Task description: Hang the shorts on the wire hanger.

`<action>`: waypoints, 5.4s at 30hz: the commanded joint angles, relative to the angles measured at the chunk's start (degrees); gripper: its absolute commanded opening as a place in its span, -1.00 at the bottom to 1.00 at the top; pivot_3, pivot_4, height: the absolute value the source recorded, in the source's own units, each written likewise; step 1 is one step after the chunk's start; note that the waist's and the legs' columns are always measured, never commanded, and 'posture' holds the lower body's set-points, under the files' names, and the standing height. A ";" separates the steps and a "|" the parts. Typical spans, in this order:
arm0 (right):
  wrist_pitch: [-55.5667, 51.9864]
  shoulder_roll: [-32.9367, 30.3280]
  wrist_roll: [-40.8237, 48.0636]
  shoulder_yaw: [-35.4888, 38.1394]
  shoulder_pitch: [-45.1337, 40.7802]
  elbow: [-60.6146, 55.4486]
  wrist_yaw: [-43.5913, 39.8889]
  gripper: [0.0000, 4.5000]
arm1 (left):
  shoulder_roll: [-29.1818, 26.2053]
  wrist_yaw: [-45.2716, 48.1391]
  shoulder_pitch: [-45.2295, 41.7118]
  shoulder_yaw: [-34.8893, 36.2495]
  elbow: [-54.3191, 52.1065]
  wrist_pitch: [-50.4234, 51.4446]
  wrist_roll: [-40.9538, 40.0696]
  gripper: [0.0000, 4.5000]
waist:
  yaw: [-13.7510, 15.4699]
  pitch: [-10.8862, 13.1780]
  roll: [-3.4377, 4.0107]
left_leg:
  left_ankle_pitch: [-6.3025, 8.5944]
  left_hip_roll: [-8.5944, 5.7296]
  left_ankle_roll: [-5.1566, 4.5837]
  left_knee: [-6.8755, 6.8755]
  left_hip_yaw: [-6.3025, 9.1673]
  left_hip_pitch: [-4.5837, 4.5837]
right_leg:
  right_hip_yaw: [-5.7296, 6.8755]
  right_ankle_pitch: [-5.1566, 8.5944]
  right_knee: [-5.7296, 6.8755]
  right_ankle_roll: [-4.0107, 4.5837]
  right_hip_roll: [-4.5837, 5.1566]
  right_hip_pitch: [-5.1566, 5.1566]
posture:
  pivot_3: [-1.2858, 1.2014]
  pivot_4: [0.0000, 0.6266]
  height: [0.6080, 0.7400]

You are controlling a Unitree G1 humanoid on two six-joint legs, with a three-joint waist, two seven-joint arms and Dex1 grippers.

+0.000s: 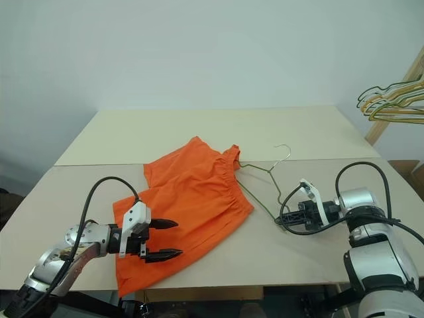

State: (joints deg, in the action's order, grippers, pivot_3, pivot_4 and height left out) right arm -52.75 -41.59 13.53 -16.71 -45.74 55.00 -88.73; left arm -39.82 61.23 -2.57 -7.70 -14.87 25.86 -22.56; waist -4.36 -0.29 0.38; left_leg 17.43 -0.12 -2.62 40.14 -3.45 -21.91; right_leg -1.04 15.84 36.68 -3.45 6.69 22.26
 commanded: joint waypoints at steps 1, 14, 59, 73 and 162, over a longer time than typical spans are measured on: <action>4.28 -0.20 1.29 5.07 -2.26 -1.63 0.43 -1.00 | 0.27 -0.12 -0.96 0.56 -1.12 -1.68 -0.03 0.99 | -0.07 0.00 0.00 | 0.00 0.00 0.00 0.00 0.00 0.01 | 0.00 0.00 0.01 0.00 0.01 0.00 | -0.06 -1.00 1.00; 27.53 0.75 1.53 16.77 9.99 -21.11 13.16 -1.00 | 0.70 -0.39 -0.83 0.85 -1.06 -2.28 0.11 0.99 | -0.75 0.00 0.00 | -0.02 -0.05 0.03 -0.08 0.07 -0.05 | 0.17 0.00 0.03 -0.01 0.22 0.00 | -0.06 -1.00 1.00; -8.56 11.06 -0.12 24.25 13.55 -48.35 46.47 -1.00 | 0.03 4.51 -10.94 4.72 4.20 -1.84 -2.57 0.99 | -6.01 0.02 -0.06 | 0.11 0.06 -0.35 -0.05 0.17 0.18 | -0.08 0.01 0.43 -0.04 -0.51 -0.25 | -0.11 -1.00 1.00; -19.94 1.96 8.40 26.16 17.38 -51.31 44.63 -1.00 | 1.66 3.80 -10.39 -0.09 9.20 -5.22 2.76 0.99 | -5.12 0.02 -0.05 | 0.12 -0.01 -0.37 -0.03 0.15 0.11 | -0.07 0.01 0.29 -0.05 -0.46 -0.22 | -0.12 -1.00 1.00; 78.56 2.31 -45.39 -12.89 1.01 -14.67 60.91 0.68 | 0.55 -0.28 -10.47 -9.47 9.51 -4.37 16.20 0.83 | -5.59 0.03 -0.12 | -0.10 0.01 0.00 -0.22 -0.01 0.46 | -0.48 0.03 0.29 -0.09 -0.53 -0.30 | -0.08 -1.00 1.00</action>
State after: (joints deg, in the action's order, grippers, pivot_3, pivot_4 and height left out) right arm 24.53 -39.06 -31.52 -31.29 -42.61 40.30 -28.65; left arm -39.18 61.74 -11.97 -17.43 -5.39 20.67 -6.95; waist -9.95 -0.26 0.27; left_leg 17.32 -0.10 -2.62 39.92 -3.46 -21.44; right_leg -1.52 15.88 37.01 -3.54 6.15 21.96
